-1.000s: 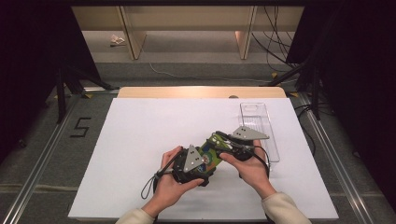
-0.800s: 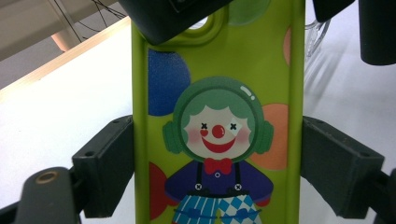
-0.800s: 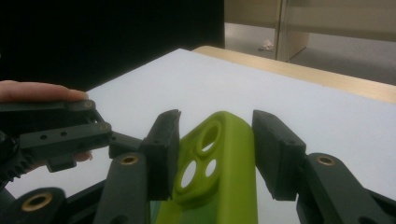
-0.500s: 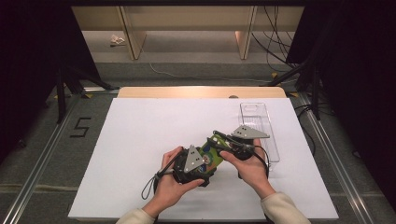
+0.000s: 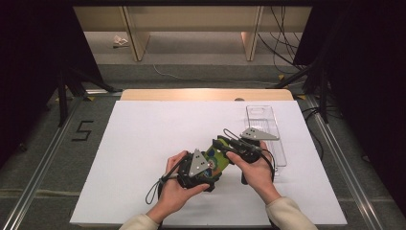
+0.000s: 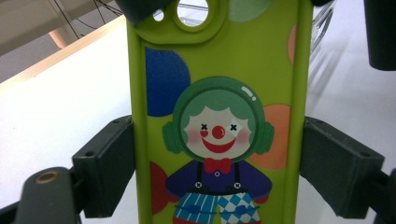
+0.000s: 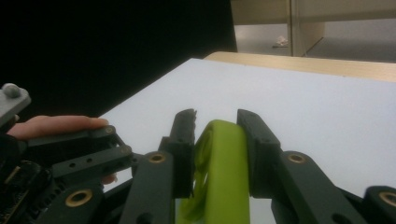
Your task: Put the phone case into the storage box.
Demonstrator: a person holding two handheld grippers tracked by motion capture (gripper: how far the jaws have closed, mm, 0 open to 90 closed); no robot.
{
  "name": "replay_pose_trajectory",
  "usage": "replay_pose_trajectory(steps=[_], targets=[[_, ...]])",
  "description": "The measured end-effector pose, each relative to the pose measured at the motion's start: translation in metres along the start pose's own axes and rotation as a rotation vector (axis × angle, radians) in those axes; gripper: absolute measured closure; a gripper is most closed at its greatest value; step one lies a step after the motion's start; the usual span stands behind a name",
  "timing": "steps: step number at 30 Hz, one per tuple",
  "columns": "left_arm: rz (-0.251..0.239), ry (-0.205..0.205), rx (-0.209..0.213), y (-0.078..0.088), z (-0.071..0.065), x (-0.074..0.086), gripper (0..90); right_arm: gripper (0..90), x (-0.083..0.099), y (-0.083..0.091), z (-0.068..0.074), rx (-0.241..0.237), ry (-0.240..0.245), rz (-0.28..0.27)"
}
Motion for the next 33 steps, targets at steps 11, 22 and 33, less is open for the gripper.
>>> replay_pose_trajectory(steps=[11,22,33], targets=[[-0.002,-0.003,-0.003,-0.001,0.000,0.000,16.1,75.3,-0.003,0.003,0.006,-0.031,0.013,-0.022],[-0.035,-0.014,0.015,0.001,0.001,-0.003,15.2,77.6,-0.009,0.009,0.011,-0.054,0.016,-0.051],[-0.081,0.052,0.103,0.011,0.015,0.000,13.8,77.5,-0.027,0.024,0.006,-0.067,0.148,-0.083]])
Point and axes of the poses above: each handheld gripper's, and its own axes: y roughly backward along the jaws, x roughly out of its underside, z roughly to its left, the point moved 2 cm from there along -y, roughly forward along the jaws, and after that the axes turned 14 degrees about x, right-handed, at the moved point
